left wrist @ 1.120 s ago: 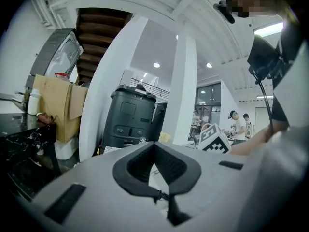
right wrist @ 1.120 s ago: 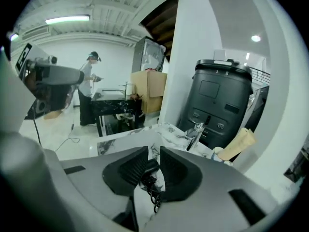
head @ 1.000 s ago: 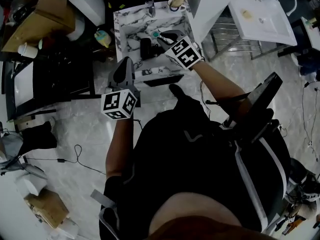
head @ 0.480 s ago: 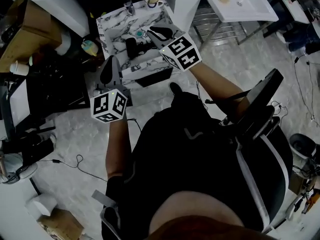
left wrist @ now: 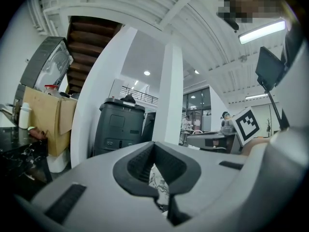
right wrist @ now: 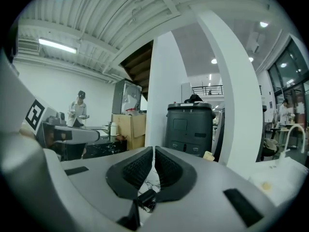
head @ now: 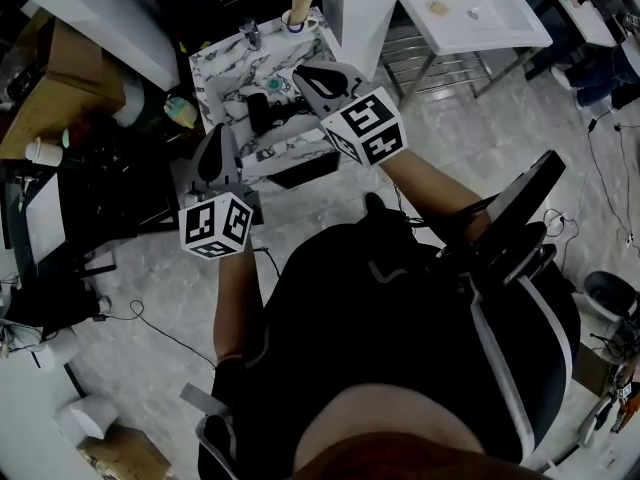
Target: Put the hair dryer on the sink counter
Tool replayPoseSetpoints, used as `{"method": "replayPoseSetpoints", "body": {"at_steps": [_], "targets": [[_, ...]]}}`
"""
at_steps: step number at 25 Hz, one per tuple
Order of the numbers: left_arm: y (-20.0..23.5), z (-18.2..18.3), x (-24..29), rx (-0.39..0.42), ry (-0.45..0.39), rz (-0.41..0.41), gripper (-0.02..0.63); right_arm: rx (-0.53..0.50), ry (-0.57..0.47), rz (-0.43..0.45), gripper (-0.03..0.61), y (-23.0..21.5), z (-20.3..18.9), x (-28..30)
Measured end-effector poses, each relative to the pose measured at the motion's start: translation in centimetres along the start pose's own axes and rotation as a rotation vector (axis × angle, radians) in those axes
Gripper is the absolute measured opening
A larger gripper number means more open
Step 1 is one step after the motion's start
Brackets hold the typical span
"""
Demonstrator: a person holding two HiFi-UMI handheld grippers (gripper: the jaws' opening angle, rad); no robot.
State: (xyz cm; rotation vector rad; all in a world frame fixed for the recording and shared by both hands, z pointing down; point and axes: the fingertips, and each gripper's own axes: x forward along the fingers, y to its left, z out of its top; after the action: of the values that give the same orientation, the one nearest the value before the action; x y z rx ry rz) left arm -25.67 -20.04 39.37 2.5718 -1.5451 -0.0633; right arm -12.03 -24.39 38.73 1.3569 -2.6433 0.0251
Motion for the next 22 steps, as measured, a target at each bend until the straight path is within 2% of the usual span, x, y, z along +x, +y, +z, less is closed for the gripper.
{"method": "replayPoseSetpoints", "body": {"at_steps": [5,22], "targets": [[-1.7,-0.3,1.7,0.014,0.007,-0.015,0.005,0.004,0.000,-0.006,0.023,-1.8,-0.6,-0.8],[-4.9,1.9,5.3,0.019,-0.052,0.053,0.005,0.021,-0.070,0.022,0.023,-6.7,1.7,-2.8]]}}
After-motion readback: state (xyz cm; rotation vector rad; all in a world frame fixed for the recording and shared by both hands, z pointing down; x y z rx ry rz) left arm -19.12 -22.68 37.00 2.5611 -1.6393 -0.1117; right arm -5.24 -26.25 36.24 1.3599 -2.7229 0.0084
